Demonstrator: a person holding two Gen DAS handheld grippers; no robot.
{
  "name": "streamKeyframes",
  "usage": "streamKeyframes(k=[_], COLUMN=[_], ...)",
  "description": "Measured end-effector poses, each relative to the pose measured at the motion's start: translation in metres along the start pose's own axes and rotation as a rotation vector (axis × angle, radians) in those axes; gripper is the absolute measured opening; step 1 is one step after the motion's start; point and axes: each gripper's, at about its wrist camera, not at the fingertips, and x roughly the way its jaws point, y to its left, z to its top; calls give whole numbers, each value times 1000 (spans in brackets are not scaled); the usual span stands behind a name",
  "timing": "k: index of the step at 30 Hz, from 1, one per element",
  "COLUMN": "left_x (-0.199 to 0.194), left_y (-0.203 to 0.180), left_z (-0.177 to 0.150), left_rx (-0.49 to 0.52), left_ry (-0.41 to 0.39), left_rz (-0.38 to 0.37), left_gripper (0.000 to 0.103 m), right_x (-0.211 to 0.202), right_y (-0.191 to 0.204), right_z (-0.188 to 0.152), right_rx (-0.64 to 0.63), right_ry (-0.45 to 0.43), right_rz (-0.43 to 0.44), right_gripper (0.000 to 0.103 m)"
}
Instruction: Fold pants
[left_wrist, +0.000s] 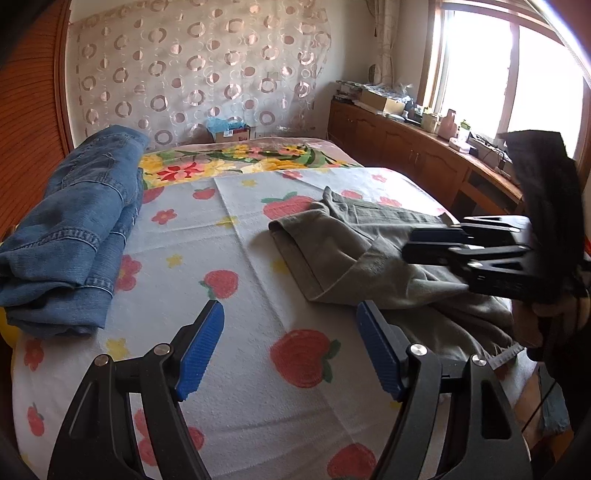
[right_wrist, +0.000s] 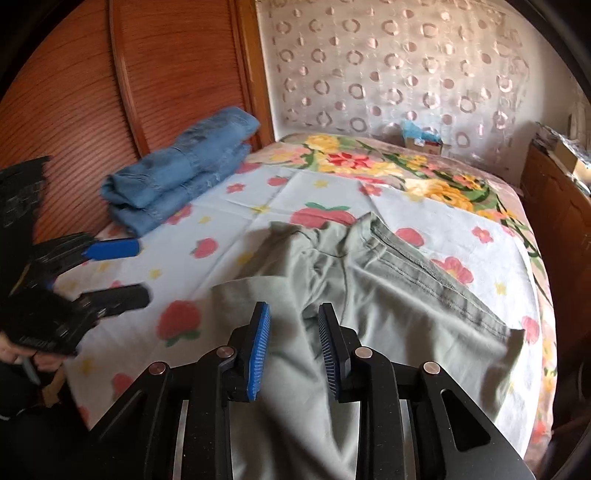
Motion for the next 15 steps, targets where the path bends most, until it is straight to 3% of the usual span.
streamKeyframes(k=[5, 10, 15], left_x=[1, 2, 4], left_y=[-1, -2, -6], left_z=[-3, -4, -5], left_rx=[4, 4, 11], left_ry=[8, 19, 21], left_rz=[-2, -4, -8], left_gripper=[75, 75, 75], right_x=[25, 29, 13], right_y=[16, 29, 14], right_z=[1, 1, 1], right_rx=[-16, -48, -17], right_ry=[60, 62, 5], right_rz=[28, 52, 71], right_gripper=[28, 28, 5])
